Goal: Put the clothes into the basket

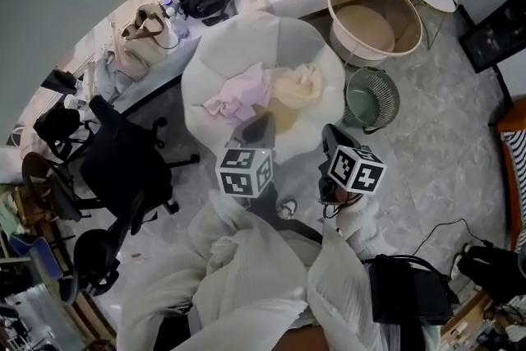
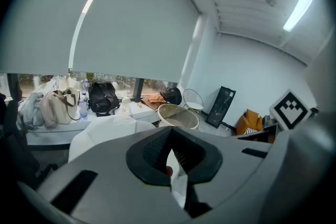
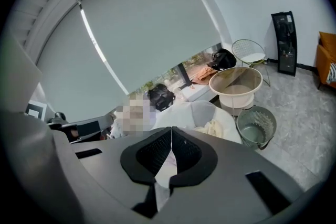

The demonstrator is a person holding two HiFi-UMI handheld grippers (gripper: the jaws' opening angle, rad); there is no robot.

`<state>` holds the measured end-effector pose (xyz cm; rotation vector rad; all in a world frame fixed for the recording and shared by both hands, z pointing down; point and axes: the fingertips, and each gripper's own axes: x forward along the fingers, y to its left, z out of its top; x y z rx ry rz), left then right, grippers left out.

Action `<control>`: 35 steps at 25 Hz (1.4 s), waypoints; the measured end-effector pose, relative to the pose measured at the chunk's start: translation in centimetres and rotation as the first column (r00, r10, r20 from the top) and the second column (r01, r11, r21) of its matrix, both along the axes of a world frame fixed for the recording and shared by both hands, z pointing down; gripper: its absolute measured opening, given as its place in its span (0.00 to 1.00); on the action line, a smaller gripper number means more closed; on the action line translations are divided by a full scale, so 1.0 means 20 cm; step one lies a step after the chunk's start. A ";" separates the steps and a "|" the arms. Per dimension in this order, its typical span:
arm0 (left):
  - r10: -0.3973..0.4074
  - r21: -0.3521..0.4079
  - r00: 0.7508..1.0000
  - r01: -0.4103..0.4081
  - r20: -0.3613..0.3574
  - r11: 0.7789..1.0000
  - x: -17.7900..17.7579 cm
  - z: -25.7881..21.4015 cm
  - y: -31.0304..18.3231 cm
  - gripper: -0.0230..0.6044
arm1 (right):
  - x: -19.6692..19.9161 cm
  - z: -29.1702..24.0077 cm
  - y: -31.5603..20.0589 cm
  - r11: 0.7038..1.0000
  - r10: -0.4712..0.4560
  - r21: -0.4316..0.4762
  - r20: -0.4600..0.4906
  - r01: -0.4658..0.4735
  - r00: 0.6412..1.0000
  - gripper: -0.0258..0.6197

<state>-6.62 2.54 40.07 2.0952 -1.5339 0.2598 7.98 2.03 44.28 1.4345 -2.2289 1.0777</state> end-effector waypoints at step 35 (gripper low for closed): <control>-0.393 -0.257 0.920 0.381 0.004 0.888 -1.10 1.34 -0.33 0.05 | -0.99 1.35 -0.54 0.926 -0.271 -0.274 -0.002 0.260 0.963 0.08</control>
